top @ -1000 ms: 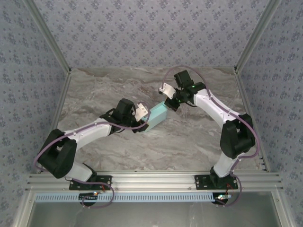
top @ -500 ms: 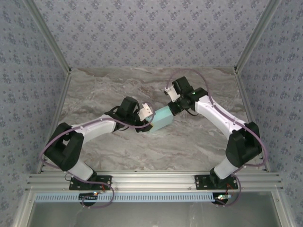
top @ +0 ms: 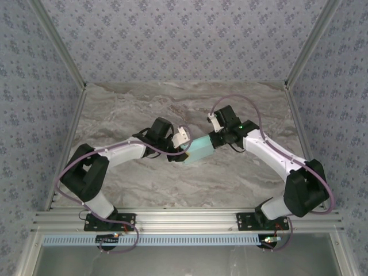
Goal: Fold the paper box
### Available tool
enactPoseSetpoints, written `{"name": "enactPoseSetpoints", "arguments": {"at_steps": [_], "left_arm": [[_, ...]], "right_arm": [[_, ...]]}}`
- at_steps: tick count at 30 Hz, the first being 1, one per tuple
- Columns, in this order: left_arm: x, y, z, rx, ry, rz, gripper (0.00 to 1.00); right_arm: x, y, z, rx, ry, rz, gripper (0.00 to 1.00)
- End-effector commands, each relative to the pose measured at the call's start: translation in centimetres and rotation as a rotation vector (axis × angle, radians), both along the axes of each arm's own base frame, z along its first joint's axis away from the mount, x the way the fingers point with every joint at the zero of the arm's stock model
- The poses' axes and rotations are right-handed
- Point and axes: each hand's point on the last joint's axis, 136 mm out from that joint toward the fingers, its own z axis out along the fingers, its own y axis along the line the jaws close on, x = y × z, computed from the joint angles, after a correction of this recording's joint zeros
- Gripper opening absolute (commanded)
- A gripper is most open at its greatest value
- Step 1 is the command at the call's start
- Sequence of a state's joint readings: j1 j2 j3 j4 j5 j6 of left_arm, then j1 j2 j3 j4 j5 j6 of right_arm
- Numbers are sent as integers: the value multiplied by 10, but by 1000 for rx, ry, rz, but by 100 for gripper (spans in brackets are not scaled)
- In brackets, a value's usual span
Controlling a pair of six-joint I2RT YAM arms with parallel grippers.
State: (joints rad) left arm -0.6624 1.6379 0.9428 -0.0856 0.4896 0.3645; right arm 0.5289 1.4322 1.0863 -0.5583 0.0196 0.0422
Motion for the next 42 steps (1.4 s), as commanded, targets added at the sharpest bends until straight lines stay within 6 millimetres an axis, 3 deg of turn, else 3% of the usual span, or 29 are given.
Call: {"name": "enactPoseSetpoints", "arguments": {"at_steps": [1, 10, 25, 31, 42], "left_arm": [[14, 0, 3, 16, -20, 44, 26], [16, 1, 1, 32, -22, 56, 28], [16, 2, 27, -34, -44, 106, 66], [13, 7, 36, -59, -57, 133, 71], [9, 17, 47, -81, -47, 200, 72]], "right_arm": [[-11, 4, 1, 28, 1, 9, 0], [-14, 0, -6, 20, -8, 0, 0], [-19, 3, 1, -2, -32, -16, 0], [-20, 2, -2, -13, -31, -40, 0], [-21, 2, -13, -11, -17, -75, 0]]}}
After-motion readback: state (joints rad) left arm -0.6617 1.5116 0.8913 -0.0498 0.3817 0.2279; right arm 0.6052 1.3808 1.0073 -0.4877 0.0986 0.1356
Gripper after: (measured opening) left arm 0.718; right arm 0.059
